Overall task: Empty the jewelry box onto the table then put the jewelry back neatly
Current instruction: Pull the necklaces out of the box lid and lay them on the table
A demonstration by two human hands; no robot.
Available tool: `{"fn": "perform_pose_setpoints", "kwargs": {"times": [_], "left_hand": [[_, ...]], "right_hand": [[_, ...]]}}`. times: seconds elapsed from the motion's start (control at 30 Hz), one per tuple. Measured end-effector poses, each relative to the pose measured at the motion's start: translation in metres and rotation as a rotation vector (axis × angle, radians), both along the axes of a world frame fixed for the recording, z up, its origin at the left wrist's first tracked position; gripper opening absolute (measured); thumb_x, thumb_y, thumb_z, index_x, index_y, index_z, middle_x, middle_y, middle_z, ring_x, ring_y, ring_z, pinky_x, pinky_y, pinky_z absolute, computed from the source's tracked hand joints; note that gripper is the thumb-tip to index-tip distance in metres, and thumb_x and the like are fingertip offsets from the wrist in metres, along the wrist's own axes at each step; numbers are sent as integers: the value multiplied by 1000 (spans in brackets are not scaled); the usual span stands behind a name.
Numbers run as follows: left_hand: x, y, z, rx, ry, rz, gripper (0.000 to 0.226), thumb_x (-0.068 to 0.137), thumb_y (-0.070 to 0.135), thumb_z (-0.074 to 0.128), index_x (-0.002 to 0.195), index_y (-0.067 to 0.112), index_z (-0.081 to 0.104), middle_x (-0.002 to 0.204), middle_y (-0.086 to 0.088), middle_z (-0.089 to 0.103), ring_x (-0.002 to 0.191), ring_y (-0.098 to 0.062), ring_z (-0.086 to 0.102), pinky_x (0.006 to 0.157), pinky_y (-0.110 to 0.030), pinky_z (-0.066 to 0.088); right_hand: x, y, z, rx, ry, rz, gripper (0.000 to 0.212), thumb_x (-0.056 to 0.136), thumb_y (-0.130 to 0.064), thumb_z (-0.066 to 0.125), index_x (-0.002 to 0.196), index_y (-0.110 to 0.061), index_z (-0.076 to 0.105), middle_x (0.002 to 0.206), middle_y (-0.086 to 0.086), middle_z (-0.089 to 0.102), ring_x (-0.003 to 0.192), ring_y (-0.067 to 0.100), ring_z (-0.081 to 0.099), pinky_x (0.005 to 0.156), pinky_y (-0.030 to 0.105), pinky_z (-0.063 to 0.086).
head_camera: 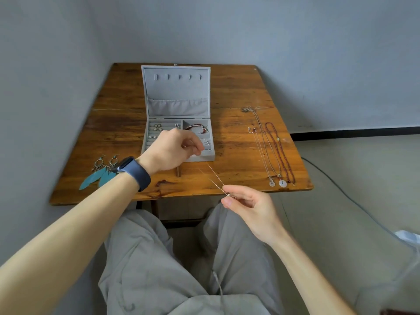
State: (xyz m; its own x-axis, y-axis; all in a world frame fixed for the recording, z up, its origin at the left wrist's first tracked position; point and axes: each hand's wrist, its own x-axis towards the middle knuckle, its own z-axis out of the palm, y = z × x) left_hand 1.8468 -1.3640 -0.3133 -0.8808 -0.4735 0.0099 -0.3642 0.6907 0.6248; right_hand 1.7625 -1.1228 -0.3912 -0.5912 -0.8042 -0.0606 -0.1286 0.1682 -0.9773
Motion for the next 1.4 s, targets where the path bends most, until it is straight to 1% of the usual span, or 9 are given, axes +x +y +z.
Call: {"fn": "perform_pose_setpoints", "kwargs": {"times": [0.13,0.23,0.37,0.57,0.7,0.83,0.97,1.2,1.4], "left_hand": [[-7,2,-4,-105,108,26,18,98,8,58,102,19,72,90,9,73,75,-3,67,67,-6,48],[-13,3,-3,-168,165,29,18,99,10,57,105,18,72,93,7,71,76,1,63,69,-4,44],[-17,-1,2,-60,228,86,17,98,10,60,100,24,70,86,15,69,66,2,64,61,-9,51],[-17,-6,5,29,236,95,19,97,7,59,98,23,69,86,10,72,65,-5,66,61,-15,55],[-17,-10,9,65,217,95,14,98,11,60,100,21,70,87,9,73,69,-7,68,59,-14,54],[-16,-11,14,124,222,82,11,97,15,62,100,22,70,85,9,75,75,-20,70,65,-31,59],[-17,-11,23,200,235,44,9,97,17,63,101,21,71,85,8,76,80,-27,69,63,-29,56],[-28,-8,21,59,162,45,10,98,14,62,100,22,67,88,7,74,64,-9,70,64,-20,59],[-51,-2,9,129,173,-6,6,97,17,64,101,20,67,86,9,75,68,-10,72,72,-32,61]], "right_hand": [[-2,0,-1,-7,13,-55,34,88,-25,75,121,-33,68,100,-17,74,101,3,68,85,13,52],[-3,-2,-3,-5,33,-72,35,88,-23,76,121,-30,67,93,-15,75,96,4,69,84,14,52],[-4,-2,-5,-36,1,-81,36,88,-20,75,121,-28,66,94,-12,76,95,5,70,85,14,52],[-4,-4,-5,-58,-77,-64,33,93,-18,69,122,-32,64,100,-9,75,101,9,69,94,27,53],[-2,-6,-7,-60,-97,-62,37,93,-16,68,124,-34,59,99,-8,76,99,9,70,92,22,54],[-2,-9,-9,-9,-131,-61,37,90,-25,72,123,-37,62,100,-11,75,101,3,67,86,14,49],[-3,-10,-12,24,-178,-37,30,90,-24,73,115,-39,69,104,-14,74,104,3,66,87,21,53],[-9,-2,-9,-30,-249,-126,23,90,-13,72,103,-31,76,103,-8,75,98,8,69,77,18,54],[-24,16,-8,-54,-339,-251,23,91,-12,69,96,-32,78,95,-7,75,84,6,67,76,23,54]]}}
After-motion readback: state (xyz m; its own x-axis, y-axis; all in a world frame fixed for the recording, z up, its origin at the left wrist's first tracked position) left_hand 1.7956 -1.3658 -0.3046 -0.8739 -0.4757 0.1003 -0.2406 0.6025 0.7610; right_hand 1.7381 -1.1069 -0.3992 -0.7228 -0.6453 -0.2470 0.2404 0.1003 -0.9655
